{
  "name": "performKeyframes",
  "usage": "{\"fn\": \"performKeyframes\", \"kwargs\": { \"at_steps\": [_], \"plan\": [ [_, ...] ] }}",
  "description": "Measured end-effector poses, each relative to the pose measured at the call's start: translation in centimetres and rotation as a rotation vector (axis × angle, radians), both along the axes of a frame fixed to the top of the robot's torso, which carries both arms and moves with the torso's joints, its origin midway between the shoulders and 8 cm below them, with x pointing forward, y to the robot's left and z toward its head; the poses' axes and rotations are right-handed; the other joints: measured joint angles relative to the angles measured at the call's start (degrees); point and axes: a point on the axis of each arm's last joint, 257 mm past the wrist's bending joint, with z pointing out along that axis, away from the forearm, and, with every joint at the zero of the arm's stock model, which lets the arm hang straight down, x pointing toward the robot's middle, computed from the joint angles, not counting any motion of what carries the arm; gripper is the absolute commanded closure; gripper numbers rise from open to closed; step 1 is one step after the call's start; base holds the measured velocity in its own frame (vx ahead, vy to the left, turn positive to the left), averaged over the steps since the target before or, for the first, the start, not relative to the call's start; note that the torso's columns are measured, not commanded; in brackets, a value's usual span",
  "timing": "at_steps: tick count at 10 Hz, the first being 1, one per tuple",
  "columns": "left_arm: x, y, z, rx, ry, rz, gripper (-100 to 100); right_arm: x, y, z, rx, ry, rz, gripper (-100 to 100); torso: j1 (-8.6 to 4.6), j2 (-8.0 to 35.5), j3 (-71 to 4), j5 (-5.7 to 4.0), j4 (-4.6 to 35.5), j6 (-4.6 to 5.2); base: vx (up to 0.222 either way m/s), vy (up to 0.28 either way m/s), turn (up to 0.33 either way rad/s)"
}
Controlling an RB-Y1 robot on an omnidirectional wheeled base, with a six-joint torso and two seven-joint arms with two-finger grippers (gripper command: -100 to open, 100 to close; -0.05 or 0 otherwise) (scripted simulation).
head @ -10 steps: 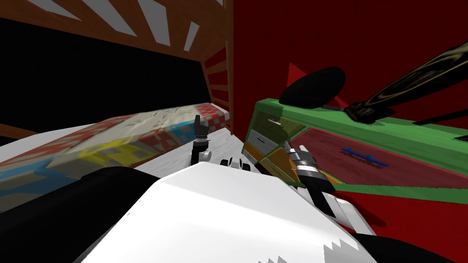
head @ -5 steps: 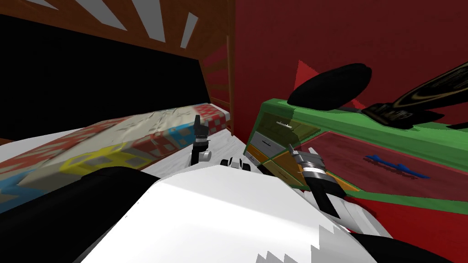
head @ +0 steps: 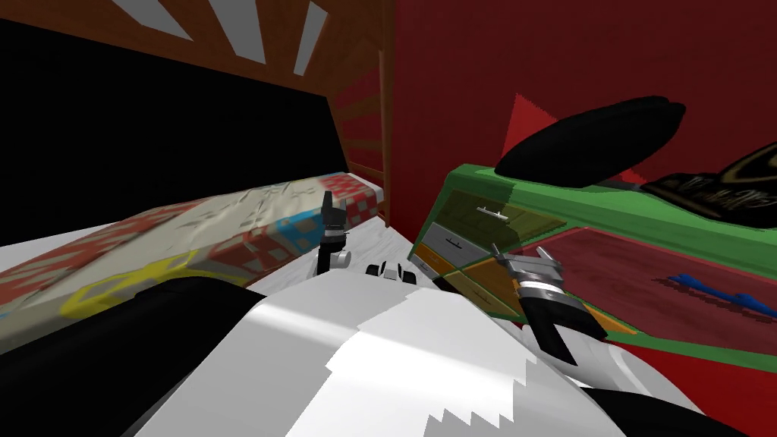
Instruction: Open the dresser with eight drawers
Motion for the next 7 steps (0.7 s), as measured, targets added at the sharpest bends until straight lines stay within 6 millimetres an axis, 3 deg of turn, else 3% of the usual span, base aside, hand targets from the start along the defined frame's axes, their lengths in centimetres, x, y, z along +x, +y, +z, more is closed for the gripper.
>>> {"fn": "performKeyframes", "kwargs": {
  "at_steps": [7],
  "plan": [
    [0.0, 0.0, 0.0, 0.000, 0.000, 0.000, 0, -1.9, -5.9, 2.7, -0.405, 0.118, -0.165, -100, 1.97, 0.2, -0.1, 1.16, 0.3, -0.75, 0.068, 0.129, -0.064]
  ]
}}
